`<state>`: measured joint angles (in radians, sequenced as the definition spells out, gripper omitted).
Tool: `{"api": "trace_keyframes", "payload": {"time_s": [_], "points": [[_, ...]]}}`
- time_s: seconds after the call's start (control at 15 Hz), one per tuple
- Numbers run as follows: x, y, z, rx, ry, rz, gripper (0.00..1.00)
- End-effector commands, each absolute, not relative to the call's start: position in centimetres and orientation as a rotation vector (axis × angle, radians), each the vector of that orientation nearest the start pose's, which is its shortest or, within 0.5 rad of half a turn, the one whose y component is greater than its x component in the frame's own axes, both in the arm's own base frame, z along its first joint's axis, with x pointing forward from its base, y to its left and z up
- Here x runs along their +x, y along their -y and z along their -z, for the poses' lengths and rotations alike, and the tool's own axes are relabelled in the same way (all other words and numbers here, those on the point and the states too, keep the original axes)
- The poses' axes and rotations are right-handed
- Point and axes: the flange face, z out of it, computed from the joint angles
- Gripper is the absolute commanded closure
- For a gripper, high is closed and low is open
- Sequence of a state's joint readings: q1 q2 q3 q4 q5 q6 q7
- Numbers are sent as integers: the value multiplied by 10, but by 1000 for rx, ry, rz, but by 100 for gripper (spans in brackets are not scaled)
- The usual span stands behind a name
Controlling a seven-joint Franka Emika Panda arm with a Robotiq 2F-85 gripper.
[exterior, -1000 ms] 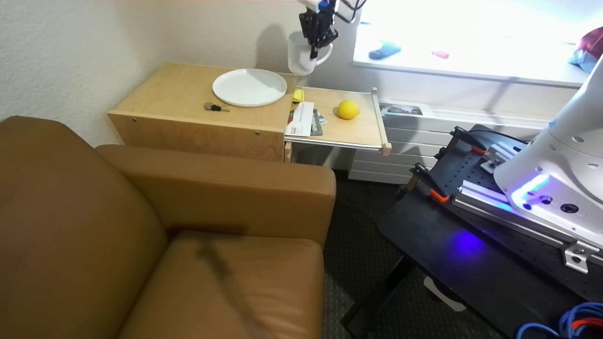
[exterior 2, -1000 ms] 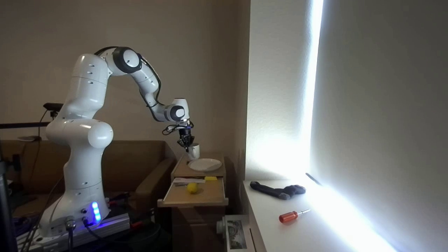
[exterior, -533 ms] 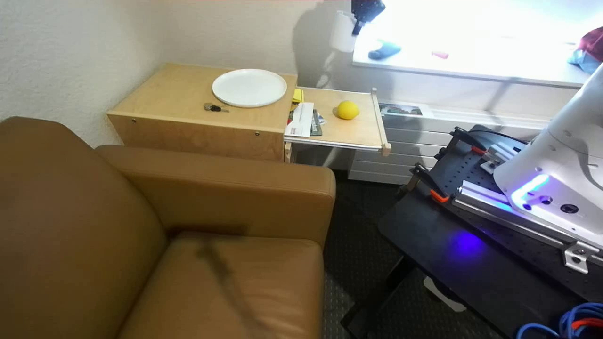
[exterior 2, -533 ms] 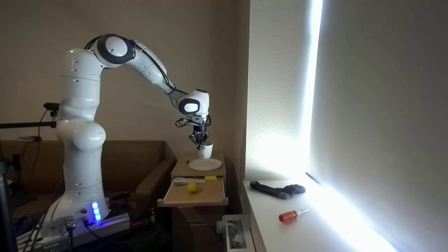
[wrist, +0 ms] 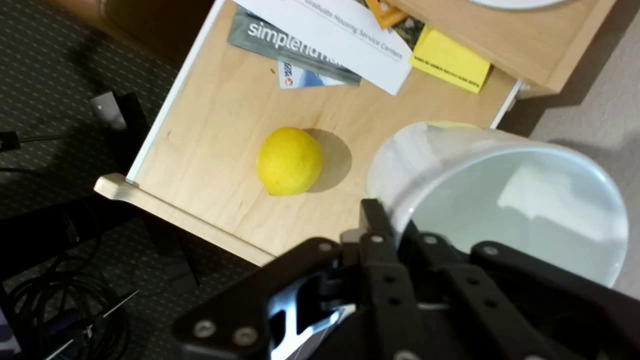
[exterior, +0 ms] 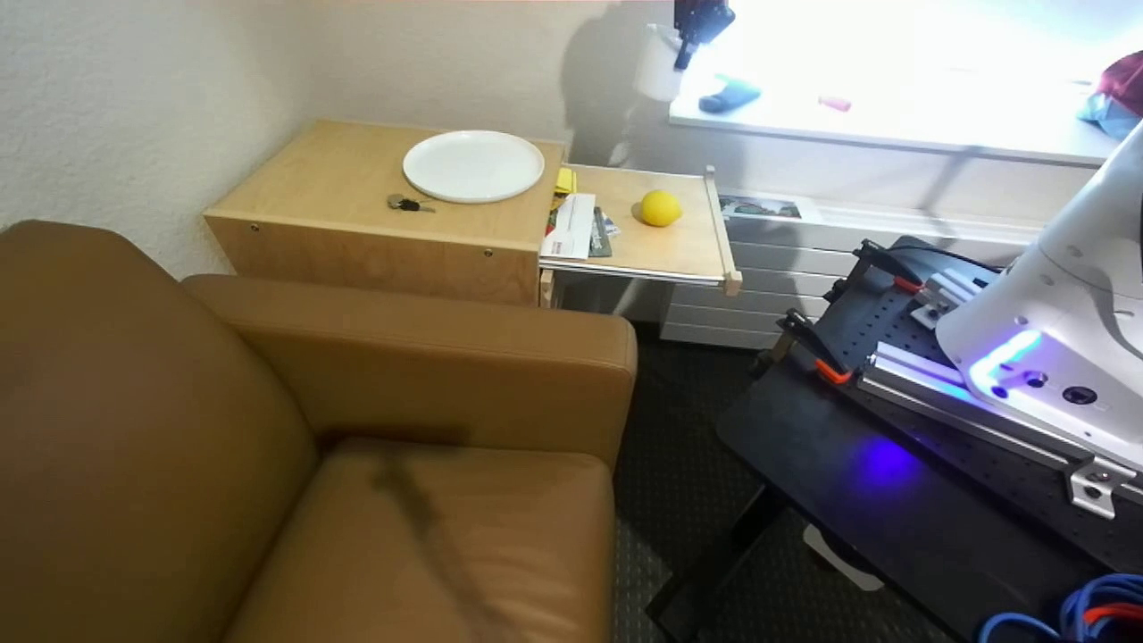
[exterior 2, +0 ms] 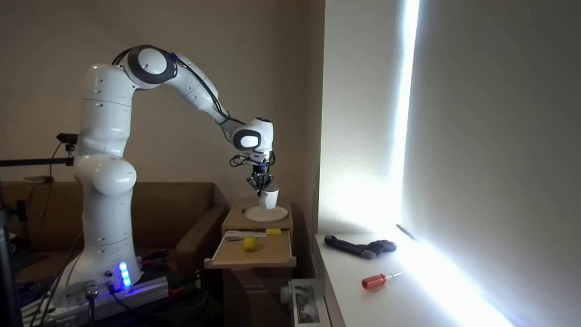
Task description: Put the mug on the window sill, put the lemon on the plate, and then close the top drawer
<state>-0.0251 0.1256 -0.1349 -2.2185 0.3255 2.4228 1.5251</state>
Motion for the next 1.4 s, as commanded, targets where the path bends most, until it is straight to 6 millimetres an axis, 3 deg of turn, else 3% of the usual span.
{"api": "trace_keyframes", "payload": {"time_s": [0.0, 0.33, 0.73, 0.93, 1.0, 1.2, 1.33], "points": [[550, 177, -318, -1447, -2567, -44, 99], [533, 312, -295, -1075, -2792, 49, 99], [537, 409, -284, -674, -2978, 242, 99], [539, 440, -287, -490, -3052, 246, 99], [531, 422, -280, -579, -3019, 242, 95], [535, 438, -281, -511, -3041, 250, 99], [536, 442, -267, -468, -3070, 212, 99]]}}
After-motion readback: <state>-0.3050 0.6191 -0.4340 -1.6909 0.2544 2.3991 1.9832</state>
